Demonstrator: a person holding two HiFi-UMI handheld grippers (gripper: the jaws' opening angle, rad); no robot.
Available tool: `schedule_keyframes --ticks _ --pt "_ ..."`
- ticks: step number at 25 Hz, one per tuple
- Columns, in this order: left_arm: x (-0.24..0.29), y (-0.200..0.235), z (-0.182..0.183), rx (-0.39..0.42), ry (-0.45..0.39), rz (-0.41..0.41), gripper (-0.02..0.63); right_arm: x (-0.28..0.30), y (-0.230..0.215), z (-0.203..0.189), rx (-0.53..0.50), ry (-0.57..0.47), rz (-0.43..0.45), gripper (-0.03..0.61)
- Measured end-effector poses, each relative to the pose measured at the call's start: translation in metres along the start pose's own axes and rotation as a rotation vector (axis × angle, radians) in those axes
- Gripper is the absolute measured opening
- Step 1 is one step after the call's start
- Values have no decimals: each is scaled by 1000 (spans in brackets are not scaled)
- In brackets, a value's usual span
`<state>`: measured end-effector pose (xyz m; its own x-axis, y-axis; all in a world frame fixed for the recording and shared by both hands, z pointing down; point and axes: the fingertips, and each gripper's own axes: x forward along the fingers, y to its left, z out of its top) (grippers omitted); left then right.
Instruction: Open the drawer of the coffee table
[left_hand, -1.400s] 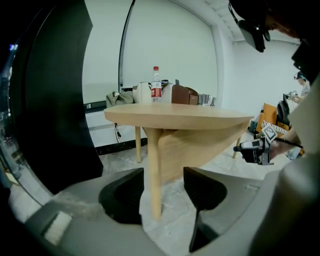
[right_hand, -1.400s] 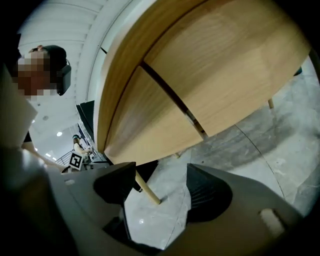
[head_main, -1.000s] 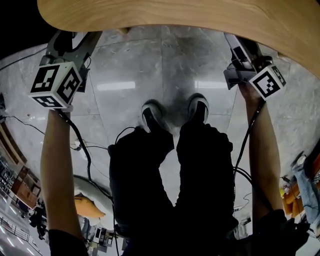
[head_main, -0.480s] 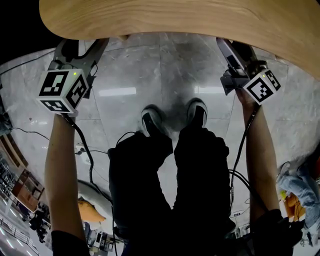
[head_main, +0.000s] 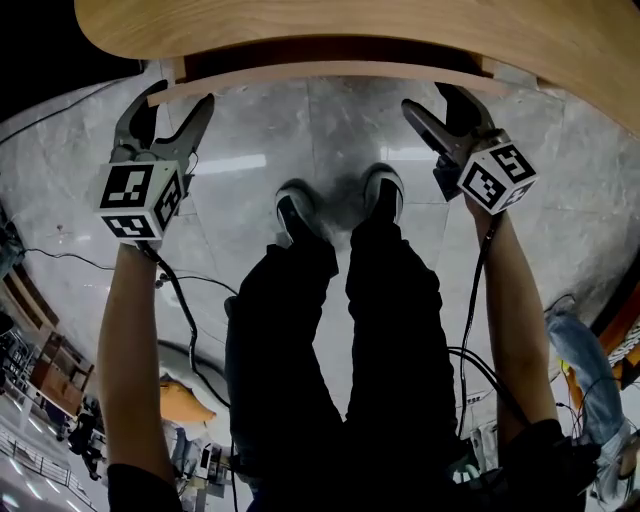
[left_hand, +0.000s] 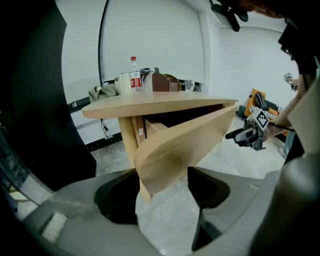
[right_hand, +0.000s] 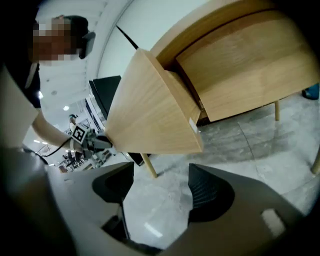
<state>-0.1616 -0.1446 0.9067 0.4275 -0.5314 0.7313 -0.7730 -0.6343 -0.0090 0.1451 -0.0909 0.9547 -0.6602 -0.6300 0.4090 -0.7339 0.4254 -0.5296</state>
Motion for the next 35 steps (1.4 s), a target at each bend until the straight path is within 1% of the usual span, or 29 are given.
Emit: schedule_keyframes --ticks 2,5,7,9,11,13,15,18,21,29,35 --pt "-1 -1 2 -22 34 8 310 -18 -3 0 -44 69 -65 348" --pt "-5 1 4 -56 70 16 308 -44 3 23 -160 136 -143 348" --pt "-11 3 1 -63 100 17 308 -50 11 41 -235 172 -182 344" --pt "-16 5 -2 -75 127 17 308 -47 14 56 -272 198 -203 324" --pt "-14 2 -5 -86 147 13 308 -39 12 59 -278 220 -199 318" --pt "-9 -6 -11 -91 164 0 304 -34 10 53 -289 244 -195 293" --pt "-5 -12 -14 -101 175 -16 301 -33 9 50 -292 257 -215 290" --pt "-6 -5 -7 -118 184 -20 301 -31 13 60 -253 236 -258 275" --pt "-10 -7 -4 -130 202 -23 301 -36 16 64 -238 249 -276 276" --pt "-31 -26 -23 -160 252 -47 301 -55 32 42 -224 320 -281 272" --pt "-53 -44 -48 -171 276 -48 301 -73 53 16 -213 357 -294 273"
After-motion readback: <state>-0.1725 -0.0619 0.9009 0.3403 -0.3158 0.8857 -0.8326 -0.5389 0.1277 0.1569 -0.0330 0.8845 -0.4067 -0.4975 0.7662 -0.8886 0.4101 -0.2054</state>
